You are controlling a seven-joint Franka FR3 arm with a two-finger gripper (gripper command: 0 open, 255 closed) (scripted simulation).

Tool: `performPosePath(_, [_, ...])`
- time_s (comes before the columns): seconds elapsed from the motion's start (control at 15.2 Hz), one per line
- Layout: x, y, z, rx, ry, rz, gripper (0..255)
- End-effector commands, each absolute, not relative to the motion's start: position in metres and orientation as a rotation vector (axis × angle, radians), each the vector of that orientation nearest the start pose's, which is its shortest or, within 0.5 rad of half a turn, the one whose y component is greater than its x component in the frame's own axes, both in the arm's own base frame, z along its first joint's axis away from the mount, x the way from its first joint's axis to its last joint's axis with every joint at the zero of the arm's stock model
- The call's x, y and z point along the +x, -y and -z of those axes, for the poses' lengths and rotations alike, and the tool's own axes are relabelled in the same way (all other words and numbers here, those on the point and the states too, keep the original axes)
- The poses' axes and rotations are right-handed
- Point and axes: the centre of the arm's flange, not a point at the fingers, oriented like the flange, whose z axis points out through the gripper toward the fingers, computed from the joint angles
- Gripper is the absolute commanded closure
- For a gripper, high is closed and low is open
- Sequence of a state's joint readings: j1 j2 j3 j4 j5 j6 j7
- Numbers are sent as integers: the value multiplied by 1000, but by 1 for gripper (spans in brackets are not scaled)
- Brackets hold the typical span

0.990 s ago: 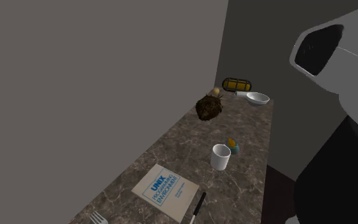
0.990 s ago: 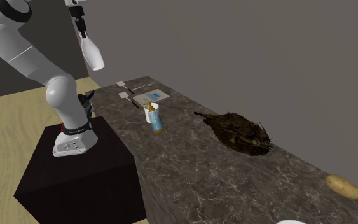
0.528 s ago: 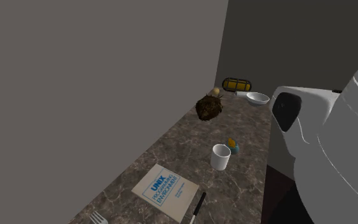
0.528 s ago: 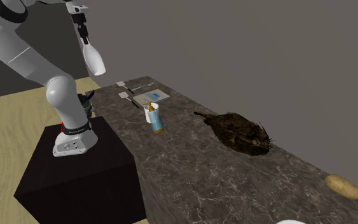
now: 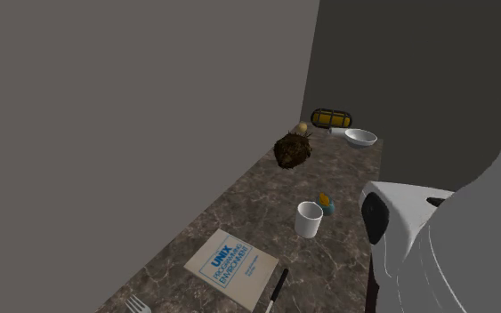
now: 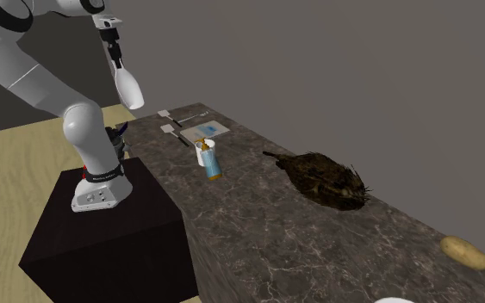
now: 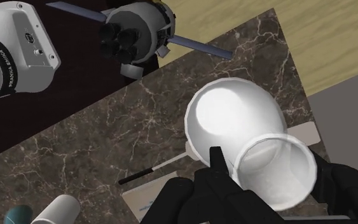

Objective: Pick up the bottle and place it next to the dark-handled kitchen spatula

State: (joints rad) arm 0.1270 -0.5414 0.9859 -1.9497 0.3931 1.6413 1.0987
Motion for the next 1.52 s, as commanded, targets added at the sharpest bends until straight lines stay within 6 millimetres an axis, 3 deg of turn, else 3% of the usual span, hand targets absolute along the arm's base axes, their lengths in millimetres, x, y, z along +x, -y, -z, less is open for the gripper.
performPosePath(0.0, [95, -474, -564, -3147, -127, 85, 255])
performPosePath(1.45, [95, -474, -448, -3147, -127, 85, 255])
